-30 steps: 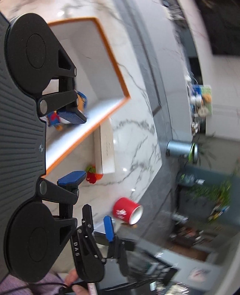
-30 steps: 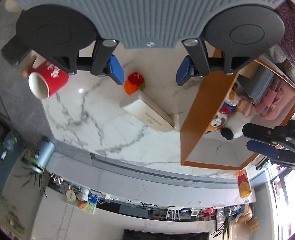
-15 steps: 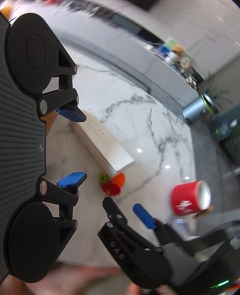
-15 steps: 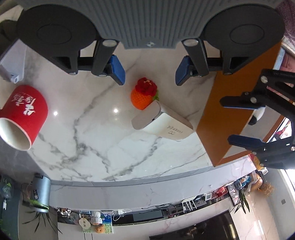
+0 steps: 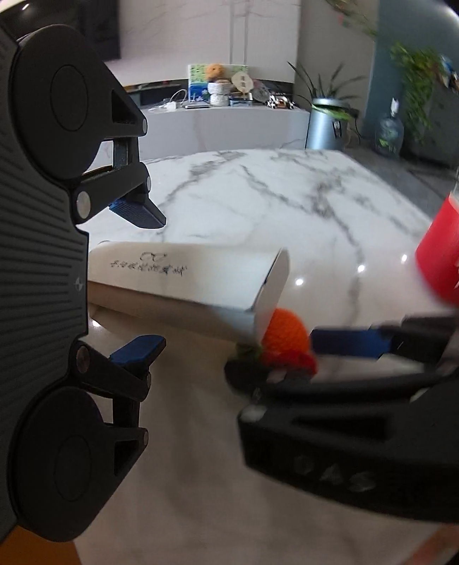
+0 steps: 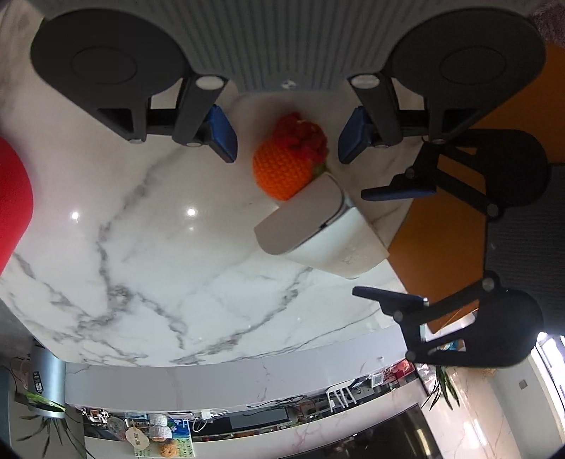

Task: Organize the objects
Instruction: 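Grasp the glasses case by its end with the left tool while the right tool grasps the strawberry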

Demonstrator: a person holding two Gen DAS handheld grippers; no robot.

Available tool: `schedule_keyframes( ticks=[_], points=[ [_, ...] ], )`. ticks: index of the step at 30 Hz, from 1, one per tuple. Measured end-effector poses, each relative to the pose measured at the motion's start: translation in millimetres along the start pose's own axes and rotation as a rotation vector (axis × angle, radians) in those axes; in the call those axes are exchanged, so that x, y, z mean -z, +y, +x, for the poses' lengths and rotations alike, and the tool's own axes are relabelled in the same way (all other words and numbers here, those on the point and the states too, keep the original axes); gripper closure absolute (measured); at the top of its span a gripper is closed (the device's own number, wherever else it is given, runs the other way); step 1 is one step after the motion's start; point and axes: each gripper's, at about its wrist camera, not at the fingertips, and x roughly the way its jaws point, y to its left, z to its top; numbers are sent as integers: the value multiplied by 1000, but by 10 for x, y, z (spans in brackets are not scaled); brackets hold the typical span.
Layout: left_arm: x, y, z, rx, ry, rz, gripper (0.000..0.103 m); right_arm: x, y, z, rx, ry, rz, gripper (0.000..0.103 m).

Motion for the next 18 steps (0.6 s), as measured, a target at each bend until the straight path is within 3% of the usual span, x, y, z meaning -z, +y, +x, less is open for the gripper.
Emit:
schedule_keyframes(
  ticks=[6, 9, 10, 15, 18],
  points=[
    [-18, -89, 111, -25, 67, 110, 27, 32, 27, 35, -19, -47, -31, 40],
    [-51, -109, 183, -44, 108, 141, 36, 39, 45, 34, -19, -48, -47, 51],
    [-55, -111, 199, -47, 117, 148, 44, 50, 38, 27, -19, -49, -47, 53],
    [-54, -123, 202, -54, 130, 154, 48, 55, 28, 9, -23, -44, -34, 54],
    [-50, -60, 141, -43, 109, 94, 56, 51, 6, 4, -25, -39, -32, 54]
  ],
)
